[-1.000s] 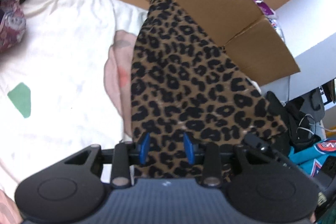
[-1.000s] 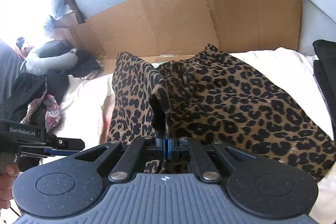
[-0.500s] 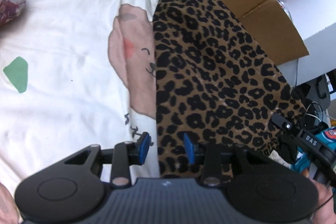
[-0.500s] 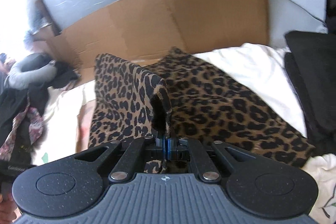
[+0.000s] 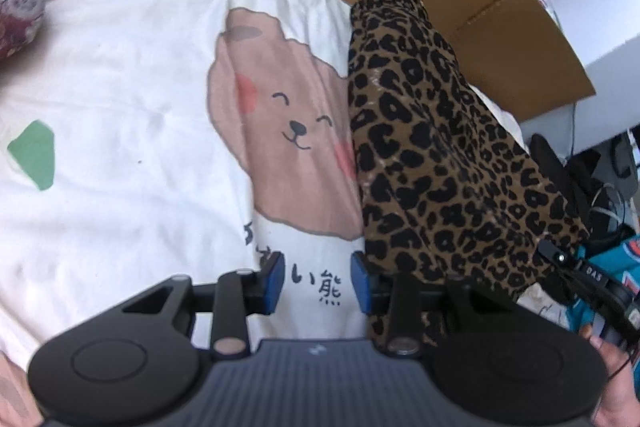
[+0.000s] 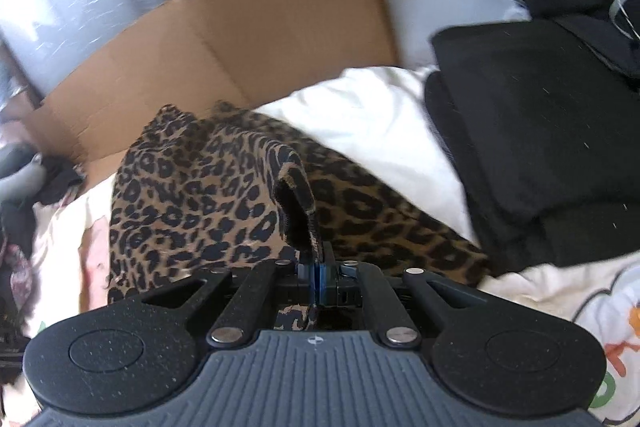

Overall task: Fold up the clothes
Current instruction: 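Open the left tool and release the folded skirt edge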

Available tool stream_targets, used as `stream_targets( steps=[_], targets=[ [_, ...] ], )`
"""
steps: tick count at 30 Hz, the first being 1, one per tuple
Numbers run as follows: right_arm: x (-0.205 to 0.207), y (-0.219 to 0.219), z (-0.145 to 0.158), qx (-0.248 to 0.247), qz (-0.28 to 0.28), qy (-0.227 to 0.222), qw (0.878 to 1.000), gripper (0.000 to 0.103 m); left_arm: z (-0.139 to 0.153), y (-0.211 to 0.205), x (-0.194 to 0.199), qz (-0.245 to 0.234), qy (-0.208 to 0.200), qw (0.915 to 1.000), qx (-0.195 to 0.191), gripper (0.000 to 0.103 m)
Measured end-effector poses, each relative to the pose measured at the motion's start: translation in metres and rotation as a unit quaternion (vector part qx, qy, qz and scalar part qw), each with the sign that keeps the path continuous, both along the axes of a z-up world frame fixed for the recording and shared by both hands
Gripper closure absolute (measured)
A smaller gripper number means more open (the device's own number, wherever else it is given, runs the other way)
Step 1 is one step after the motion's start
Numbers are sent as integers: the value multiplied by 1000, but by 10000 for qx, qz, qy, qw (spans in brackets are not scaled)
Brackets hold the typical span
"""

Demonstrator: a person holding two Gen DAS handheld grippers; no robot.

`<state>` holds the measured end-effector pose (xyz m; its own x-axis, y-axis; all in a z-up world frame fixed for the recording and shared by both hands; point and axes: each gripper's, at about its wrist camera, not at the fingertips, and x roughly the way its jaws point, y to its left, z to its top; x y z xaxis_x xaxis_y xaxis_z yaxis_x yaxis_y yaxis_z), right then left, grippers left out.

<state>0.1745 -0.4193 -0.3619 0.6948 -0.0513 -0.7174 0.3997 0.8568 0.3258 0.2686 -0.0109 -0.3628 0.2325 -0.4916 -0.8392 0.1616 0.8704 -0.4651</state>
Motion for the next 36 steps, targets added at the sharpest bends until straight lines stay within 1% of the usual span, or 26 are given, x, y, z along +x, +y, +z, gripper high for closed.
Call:
stream_targets(
  steps=[3, 7, 11, 13, 15, 22, 26, 29, 31, 34, 36],
  targets=[
    [-4, -11, -10, 210, -191, 21, 9996, 103, -1, 3, 8, -158, -55, 9998, 110, 65],
    [-8, -23, -27, 484, -432, 73, 9979, 103, 6, 8, 19, -348, -160, 9990, 239, 65],
    [-18, -31, -41, 730, -774, 27, 9943, 103, 17, 10, 24, -736, -151, 9960, 485, 65],
    [-24, -34, -44, 955, -1006, -61, 9903, 103, 27, 8, 27, -992, -194, 9924, 696, 65],
    [-30, -37, -48, 1171, -1229, -154, 9854, 103, 37, 8, 31, -1178, -245, 9893, 830, 65],
    [-51, -37, -54, 1592, -1578, -497, 9733, 103, 62, -3, 39, -1373, -316, 9847, 1023, 65],
    [-51, -41, -54, 1736, -1660, -555, 9691, 103, 62, -18, 40, -1472, -342, 9811, 1205, 65],
    [-55, -45, -53, 1775, -1665, -600, 9681, 103, 52, -22, 40, -1460, -244, 9796, 1362, 65],
    [-59, -49, -55, 1832, -1718, -614, 9660, 103, 45, -24, 40, -1370, -156, 9796, 1461, 65],
    [-64, -52, -57, 1868, -1758, -622, 9645, 103, 40, -25, 40, -1343, -58, 9792, 1523, 65],
    [-67, -52, -61, 1894, -1801, -591, 9634, 103, 33, -40, 40, -1422, -27, 9776, 1553, 65]
  ],
)
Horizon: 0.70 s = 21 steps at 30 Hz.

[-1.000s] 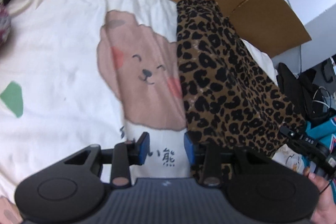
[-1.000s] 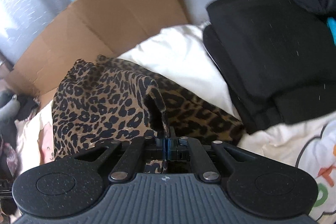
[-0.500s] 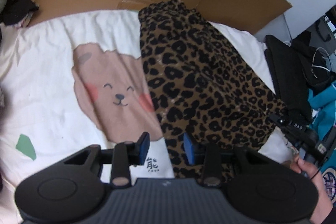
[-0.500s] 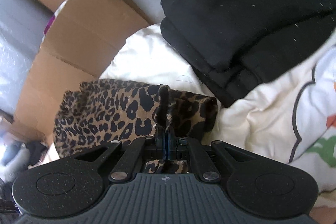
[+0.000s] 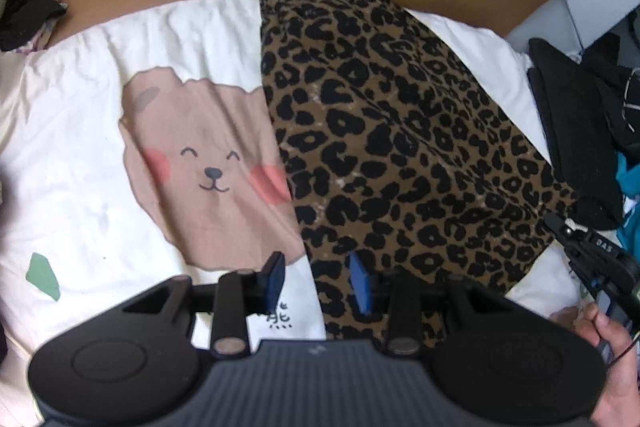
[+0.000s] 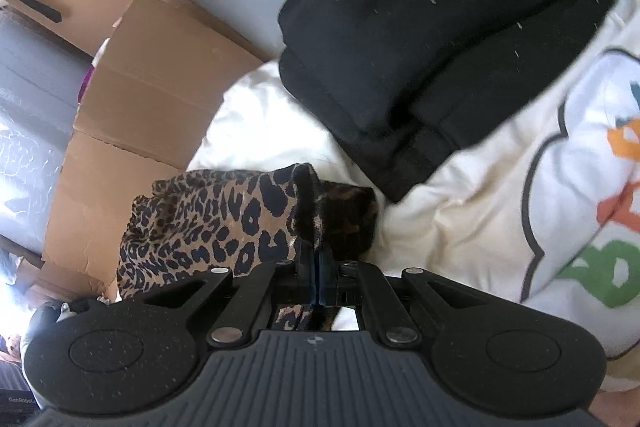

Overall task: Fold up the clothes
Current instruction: 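Open the left tool and release the folded skirt edge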

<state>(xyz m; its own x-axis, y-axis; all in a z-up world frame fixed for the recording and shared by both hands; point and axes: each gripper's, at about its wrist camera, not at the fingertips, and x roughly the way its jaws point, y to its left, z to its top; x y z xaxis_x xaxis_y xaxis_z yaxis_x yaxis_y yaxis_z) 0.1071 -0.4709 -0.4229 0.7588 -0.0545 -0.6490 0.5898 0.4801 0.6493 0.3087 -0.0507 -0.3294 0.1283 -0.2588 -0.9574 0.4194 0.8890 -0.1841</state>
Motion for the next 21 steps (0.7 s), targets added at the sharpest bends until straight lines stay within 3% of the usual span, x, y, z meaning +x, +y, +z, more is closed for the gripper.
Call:
stream_targets(
  steps=[7, 14, 21],
  targets=[
    [-6, 0, -3, -42, 5, 51, 10000, 103, 1, 8, -16, -406, 34, 9992, 15, 63],
    [-10, -3, 4, -221, -7, 227, 9995, 103, -23, 20, -36, -271, -22, 9994, -222, 62],
    [-20, -9, 15, -535, 146, 496, 9972, 101, -27, 36, -65, -531, -236, 9972, -464, 61]
  ],
)
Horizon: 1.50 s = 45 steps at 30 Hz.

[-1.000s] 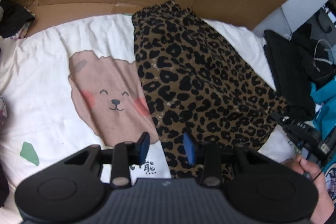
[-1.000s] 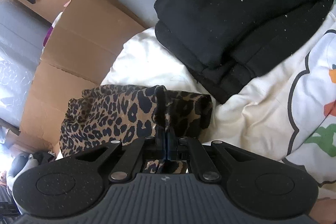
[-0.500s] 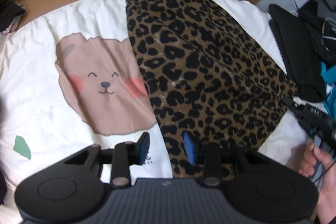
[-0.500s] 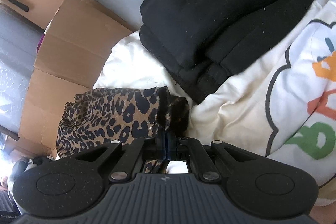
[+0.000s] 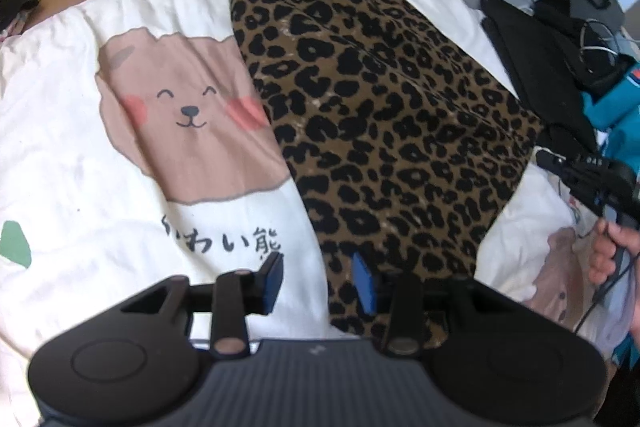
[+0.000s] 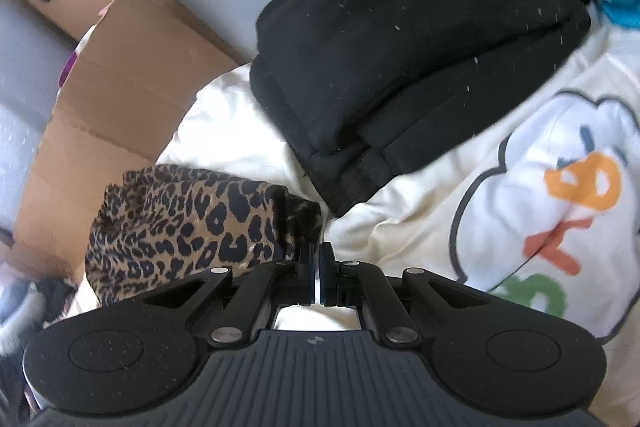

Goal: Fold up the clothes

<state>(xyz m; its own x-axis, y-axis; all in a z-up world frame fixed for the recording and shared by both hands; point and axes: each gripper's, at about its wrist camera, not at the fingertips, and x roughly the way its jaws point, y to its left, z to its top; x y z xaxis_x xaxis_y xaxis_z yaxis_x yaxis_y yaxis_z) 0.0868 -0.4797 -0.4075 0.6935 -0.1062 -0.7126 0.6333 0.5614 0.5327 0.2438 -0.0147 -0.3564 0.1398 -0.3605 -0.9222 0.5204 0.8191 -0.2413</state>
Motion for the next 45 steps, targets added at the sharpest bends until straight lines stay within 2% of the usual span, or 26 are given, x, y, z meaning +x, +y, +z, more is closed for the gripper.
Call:
stream_targets(
  steps=[8, 14, 18, 23, 31, 35, 41, 45],
  targets=[
    [1, 28, 34, -299, 863, -204, 9956, 101, -12, 30, -13, 131, 102, 9993, -324, 62],
    [20, 69, 48, -491, 1843, -104, 9816, 100, -26, 39, -33, -229, 232, 9990, -321, 62],
    [31, 91, 50, -434, 2220, -67, 9741, 100, -37, 39, -42, -344, 234, 9985, -345, 62],
    [38, 114, 52, -427, 2611, -41, 9644, 88, -45, 32, -47, -489, 104, 9982, -342, 62],
    [45, 149, 48, -234, 3183, 15, 9477, 88, -49, 11, -55, -998, -277, 9946, -70, 62],
    [45, 158, 46, -213, 3337, 57, 9424, 88, -39, 10, -49, -835, -364, 9953, -327, 62],
    [42, 165, 51, -192, 3550, -54, 9347, 88, -24, 25, -35, -243, -428, 9951, -855, 62],
    [41, 172, 49, -35, 3846, 0, 9231, 88, -33, 24, -32, -252, -321, 9970, -651, 62]
  ],
)
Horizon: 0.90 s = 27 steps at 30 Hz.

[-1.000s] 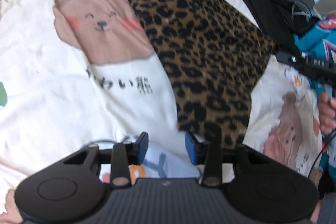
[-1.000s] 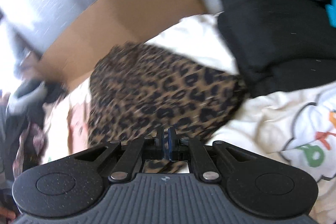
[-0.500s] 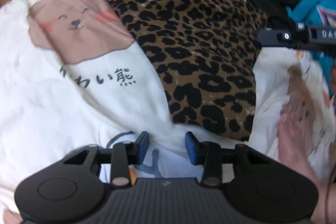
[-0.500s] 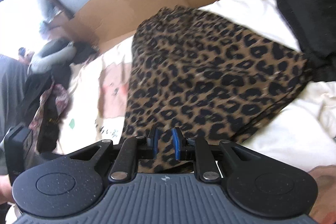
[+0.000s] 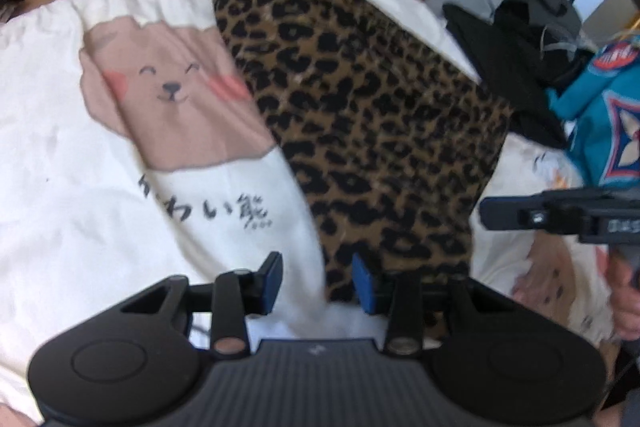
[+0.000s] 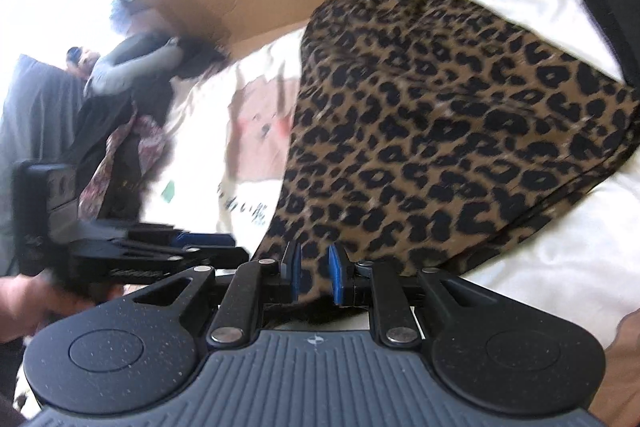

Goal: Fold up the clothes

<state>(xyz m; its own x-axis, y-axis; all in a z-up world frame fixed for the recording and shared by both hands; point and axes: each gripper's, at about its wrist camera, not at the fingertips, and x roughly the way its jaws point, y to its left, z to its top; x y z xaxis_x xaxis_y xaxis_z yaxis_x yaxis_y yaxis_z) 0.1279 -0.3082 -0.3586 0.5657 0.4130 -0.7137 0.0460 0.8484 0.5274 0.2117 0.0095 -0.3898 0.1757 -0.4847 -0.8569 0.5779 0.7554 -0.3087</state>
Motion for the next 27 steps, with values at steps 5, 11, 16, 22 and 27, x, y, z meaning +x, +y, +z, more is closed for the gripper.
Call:
stream_targets(
  steps=[5, 11, 16, 22, 27],
  targets=[
    [-5, 10, -3, 137, 307, 111, 9994, 87, -6, 8, -5, -46, 162, 9998, 48, 63],
    [-10, 10, -10, 415, 326, 318, 9981, 61, -14, 7, -11, -193, 248, 9994, 148, 63],
    [-6, 16, -18, 648, 443, 428, 9960, 59, -21, -1, -18, -360, 232, 9989, 191, 63],
    [5, 28, -30, 765, 550, 555, 9940, 61, -21, -3, -17, -402, 211, 9989, 97, 63],
    [11, 28, -23, 810, 569, 430, 9942, 95, -16, 6, -19, -272, 192, 9994, -23, 63]
  ],
)
